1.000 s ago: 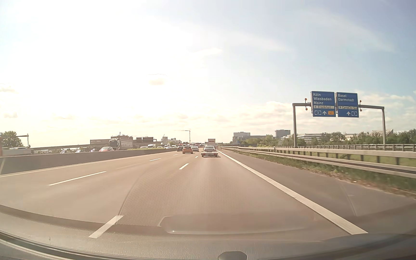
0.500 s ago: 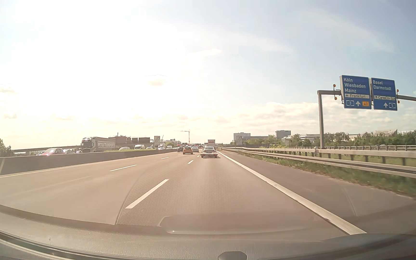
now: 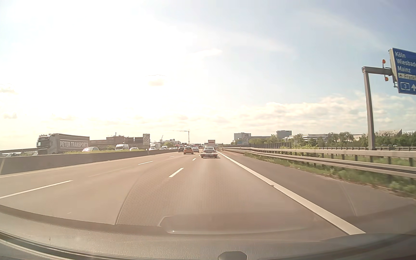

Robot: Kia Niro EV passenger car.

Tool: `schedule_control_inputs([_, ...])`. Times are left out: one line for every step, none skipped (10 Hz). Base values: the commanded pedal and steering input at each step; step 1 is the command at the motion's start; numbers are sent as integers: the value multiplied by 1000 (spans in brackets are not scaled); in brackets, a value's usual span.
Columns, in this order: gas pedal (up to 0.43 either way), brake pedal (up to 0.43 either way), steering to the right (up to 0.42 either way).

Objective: Follow the waypoints while adhering to traffic rules and regulations

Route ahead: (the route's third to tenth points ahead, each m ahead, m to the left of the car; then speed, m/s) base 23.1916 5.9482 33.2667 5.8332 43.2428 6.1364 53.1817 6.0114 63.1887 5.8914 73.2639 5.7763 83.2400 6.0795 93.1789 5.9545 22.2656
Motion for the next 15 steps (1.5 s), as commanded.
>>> schedule_control_inputs([150,0,-2])
schedule_control_inputs([150,0,-2])
schedule_control_inputs([150,0,-2])
schedule_control_inputs([150,0,-2])
schedule_control_inputs([150,0,-2])
schedule_control_inputs([150,0,-2])
schedule_control_inputs([150,0,-2])
schedule_control_inputs([150,0,-2])
schedule_control_inputs([150,0,-2])
schedule_control_inputs([150,0,-2])
schedule_control_inputs([150,0,-2])
schedule_control_inputs([150,0,-2])
schedule_control_inputs([157,0,-2])
schedule_control_inputs([157,0,-2])
schedule_control_inputs([157,0,-2])
